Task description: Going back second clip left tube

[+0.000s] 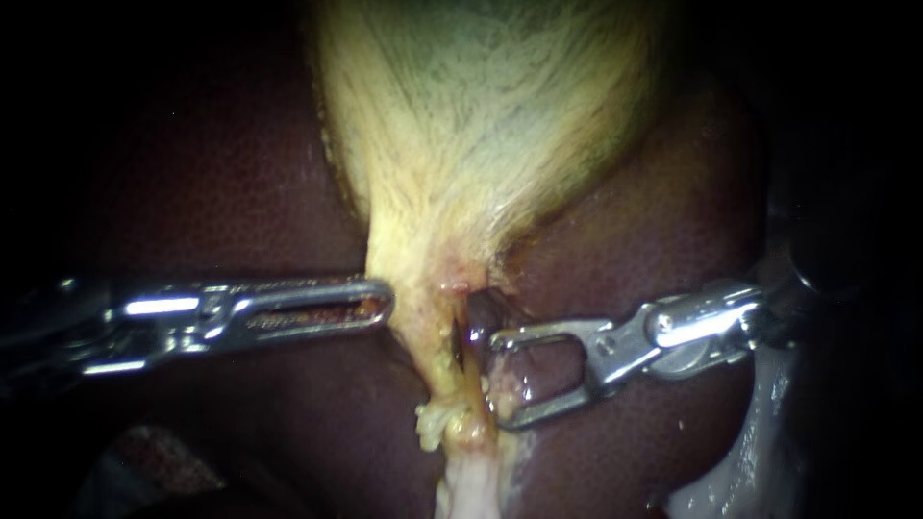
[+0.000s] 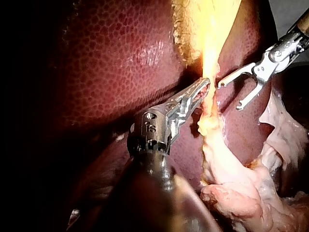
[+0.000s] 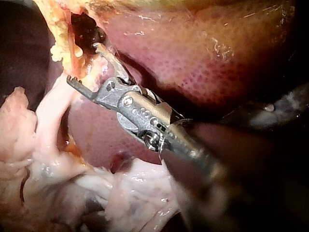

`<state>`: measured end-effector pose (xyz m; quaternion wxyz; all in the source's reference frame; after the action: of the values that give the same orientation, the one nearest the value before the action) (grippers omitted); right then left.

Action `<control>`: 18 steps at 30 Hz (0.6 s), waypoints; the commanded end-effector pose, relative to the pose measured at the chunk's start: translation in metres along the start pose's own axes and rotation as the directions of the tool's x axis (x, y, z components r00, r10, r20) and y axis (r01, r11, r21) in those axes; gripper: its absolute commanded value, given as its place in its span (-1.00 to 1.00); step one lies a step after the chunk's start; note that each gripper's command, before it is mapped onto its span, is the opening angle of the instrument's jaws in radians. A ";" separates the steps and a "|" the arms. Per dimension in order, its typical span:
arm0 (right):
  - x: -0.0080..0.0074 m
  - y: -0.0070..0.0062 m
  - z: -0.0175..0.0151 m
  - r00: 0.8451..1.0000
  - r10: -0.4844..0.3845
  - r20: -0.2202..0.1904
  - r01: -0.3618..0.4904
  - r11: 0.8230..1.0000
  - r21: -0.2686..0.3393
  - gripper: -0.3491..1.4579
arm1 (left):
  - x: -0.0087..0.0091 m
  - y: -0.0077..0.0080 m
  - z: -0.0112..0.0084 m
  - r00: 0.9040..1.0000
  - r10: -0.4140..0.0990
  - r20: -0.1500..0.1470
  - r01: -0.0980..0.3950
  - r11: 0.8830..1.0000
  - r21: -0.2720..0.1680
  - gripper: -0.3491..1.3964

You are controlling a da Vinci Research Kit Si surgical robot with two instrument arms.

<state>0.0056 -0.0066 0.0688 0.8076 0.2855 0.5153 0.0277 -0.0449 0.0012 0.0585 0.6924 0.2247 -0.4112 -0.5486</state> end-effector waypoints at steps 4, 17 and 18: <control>0.0007 -0.0001 -0.0023 1.000 0.010 -0.003 -0.010 1.000 -0.003 0.05 | 0.0000 0.0002 0.0002 1.000 0.001 0.000 -0.001 1.000 0.000 -1.00; 0.0031 -0.0004 -0.0063 0.999 -0.036 -0.013 0.036 0.999 -0.023 0.05 | 0.0001 0.0012 0.0011 1.000 0.001 0.002 -0.001 1.000 -0.002 -1.00; 0.0031 -0.0005 -0.0064 0.999 -0.043 -0.013 0.042 0.999 -0.023 0.05 | 0.0001 0.0014 0.0012 1.000 0.002 0.002 -0.002 1.000 -0.003 -1.00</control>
<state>0.0014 -0.0032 0.0641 0.8075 0.2653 0.5265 0.0180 -0.0452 0.0018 0.0607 0.6929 0.2223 -0.4115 -0.5488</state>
